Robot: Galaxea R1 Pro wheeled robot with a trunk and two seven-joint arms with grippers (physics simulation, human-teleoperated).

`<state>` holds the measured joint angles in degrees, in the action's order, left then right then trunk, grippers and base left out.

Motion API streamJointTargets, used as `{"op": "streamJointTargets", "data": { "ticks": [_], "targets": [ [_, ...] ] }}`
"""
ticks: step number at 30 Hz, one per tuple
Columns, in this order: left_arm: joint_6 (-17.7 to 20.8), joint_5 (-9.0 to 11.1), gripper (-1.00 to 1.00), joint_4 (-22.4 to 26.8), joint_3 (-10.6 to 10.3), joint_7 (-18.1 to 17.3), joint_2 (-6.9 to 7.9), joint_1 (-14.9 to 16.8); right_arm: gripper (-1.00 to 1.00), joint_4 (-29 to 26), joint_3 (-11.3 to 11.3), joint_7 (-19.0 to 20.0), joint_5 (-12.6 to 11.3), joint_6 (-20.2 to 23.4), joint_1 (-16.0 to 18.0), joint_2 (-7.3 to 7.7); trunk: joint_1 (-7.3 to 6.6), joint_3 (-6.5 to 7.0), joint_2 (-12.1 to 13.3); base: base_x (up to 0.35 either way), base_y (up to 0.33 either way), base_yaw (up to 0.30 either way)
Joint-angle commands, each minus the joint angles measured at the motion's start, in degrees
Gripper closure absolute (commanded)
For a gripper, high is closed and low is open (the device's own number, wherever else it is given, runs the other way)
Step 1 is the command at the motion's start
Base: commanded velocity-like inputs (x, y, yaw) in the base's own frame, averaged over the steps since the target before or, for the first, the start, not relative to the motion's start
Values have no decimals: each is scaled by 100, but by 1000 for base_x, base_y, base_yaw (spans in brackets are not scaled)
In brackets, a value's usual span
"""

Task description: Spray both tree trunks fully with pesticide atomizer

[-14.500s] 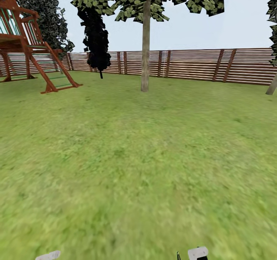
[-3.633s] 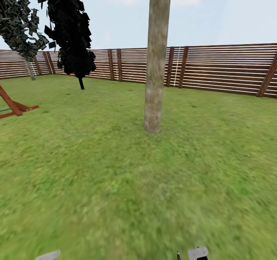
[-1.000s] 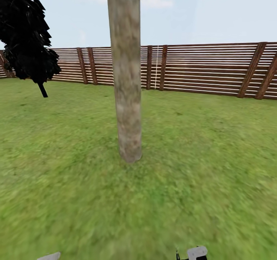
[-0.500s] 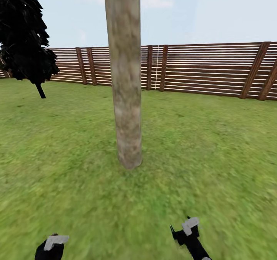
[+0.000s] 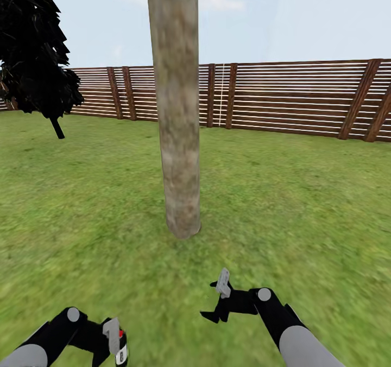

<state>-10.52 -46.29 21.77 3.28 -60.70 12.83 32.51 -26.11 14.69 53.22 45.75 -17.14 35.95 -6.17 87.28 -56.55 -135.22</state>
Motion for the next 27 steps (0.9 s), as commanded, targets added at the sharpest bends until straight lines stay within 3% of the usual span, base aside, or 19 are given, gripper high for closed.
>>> {"op": "streamJointTargets", "data": {
  "ticks": [1, 4, 6, 7, 9, 12, 16, 19, 20, 22, 27],
  "targets": [
    [113, -68, 100, 48, 5, -108, -3, 0, -100, 0, -1, 2, -2, 0, 0, -1, 0, 0, 0, 0, 0, 0],
    [340, -235, 100, 455, 2, -741, -53, 1, -100, 8, -63, 18, 2, 0, 0, -9, 0, 0, 0, 0, 0, 0],
    [366, -276, 100, 635, 3, -995, -71, 1, -100, 19, -510, 17, -4, 3, 0, -14, 0, 0, 0, 0, 0, 0],
    [368, -279, 100, 739, 4, -1113, -75, 1, 100, 23, -810, 15, -13, 6, 0, -15, 0, 0, 0, 0, 0, 0],
    [376, -287, 100, 850, 9, -1258, -88, -2, 100, 22, -1079, 14, -20, 8, 0, -15, 0, 0, 0, 0, 0, 0],
    [413, -333, 100, 892, 3, -1301, -180, 0, 100, 15, -1171, 20, -22, 9, 0, -30, 0, 0, 0, 0, 0, 0],
    [644, -948, 100, 907, -1, -1257, -546, 1, 100, -5, -1188, 22, -23, 9, 0, -282, 0, 0, 0, 0, 0, 0],
    [716, -1186, 100, 1092, 3, -1252, -831, 20, 100, -12, -1188, 22, -23, 9, 0, -383, 0, 0, 0, 0, 0, 0],
    [852, -1202, 100, 1190, 5, -1251, -884, 29, 100, -12, -1188, 29, -23, 9, 0, -383, 0, 0, 0, 0, 0, 0],
    [1055, -1212, 100, 1489, 6, -1251, -1087, 35, 100, -25, -1188, 400, -28, 9, 0, -383, 0, 0, 0, 0, 0, 0],
    [1061, -1215, 100, 1601, 6, -1245, -1277, 36, 100, -34, -1188, 425, -36, 9, 0, -383, 0, 0, 0, 0, 0, 0]
  ]
}}
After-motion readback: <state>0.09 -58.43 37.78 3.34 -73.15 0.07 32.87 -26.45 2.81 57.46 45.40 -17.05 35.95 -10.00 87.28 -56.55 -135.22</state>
